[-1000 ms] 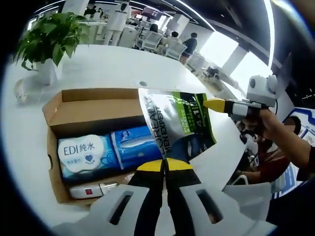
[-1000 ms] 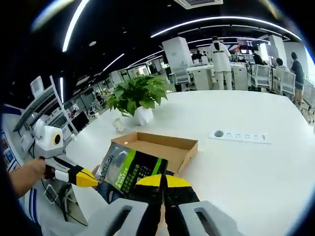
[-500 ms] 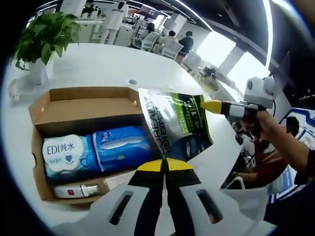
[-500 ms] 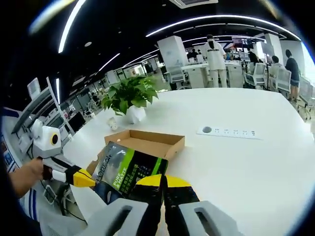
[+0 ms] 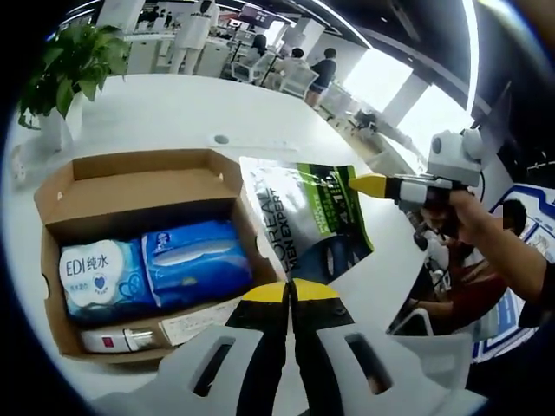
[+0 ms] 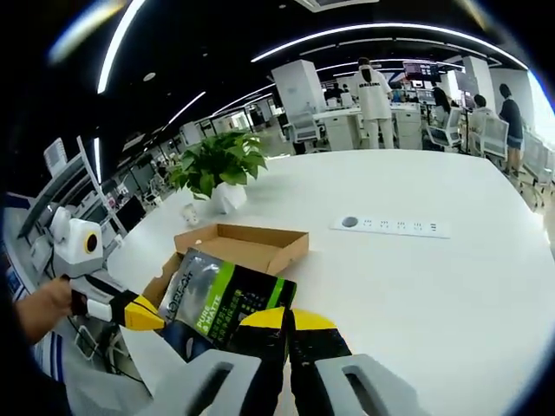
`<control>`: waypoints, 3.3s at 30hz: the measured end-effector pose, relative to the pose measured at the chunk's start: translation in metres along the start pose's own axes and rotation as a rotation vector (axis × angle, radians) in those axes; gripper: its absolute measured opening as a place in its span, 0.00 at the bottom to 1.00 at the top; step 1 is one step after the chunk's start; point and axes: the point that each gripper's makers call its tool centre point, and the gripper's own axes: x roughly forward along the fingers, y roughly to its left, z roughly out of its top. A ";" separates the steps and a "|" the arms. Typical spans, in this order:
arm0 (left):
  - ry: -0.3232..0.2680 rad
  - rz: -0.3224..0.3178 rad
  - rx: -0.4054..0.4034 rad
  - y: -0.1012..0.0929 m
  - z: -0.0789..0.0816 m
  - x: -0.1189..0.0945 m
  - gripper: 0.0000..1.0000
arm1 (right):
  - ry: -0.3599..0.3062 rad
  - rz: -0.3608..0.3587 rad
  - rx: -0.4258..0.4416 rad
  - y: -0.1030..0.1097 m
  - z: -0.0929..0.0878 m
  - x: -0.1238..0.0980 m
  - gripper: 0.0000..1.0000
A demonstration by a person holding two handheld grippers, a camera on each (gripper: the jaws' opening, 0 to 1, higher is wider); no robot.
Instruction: Operate the shoe box by opening the lid, removing the specified soft item, and placing it in the target area until the item is outside and the box remains undamaged.
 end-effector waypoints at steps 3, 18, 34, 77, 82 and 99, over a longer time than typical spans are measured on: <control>0.007 -0.001 -0.003 -0.002 -0.001 0.007 0.00 | 0.008 -0.010 0.001 -0.007 -0.003 -0.001 0.00; 0.043 0.001 0.018 -0.018 -0.005 0.045 0.00 | 0.042 -0.058 0.023 -0.046 -0.020 -0.004 0.00; 0.119 0.052 0.064 -0.018 -0.010 0.080 0.00 | 0.091 -0.087 0.012 -0.077 -0.033 0.010 0.00; 0.459 0.210 0.620 -0.009 -0.049 0.163 0.00 | 0.190 -0.162 0.052 -0.133 -0.088 0.053 0.00; 0.473 0.205 0.612 -0.006 -0.052 0.170 0.00 | 0.199 -0.168 0.063 -0.142 -0.094 0.056 0.00; 0.462 0.212 0.490 0.001 -0.056 0.177 0.02 | 0.198 -0.199 0.096 -0.151 -0.102 0.063 0.00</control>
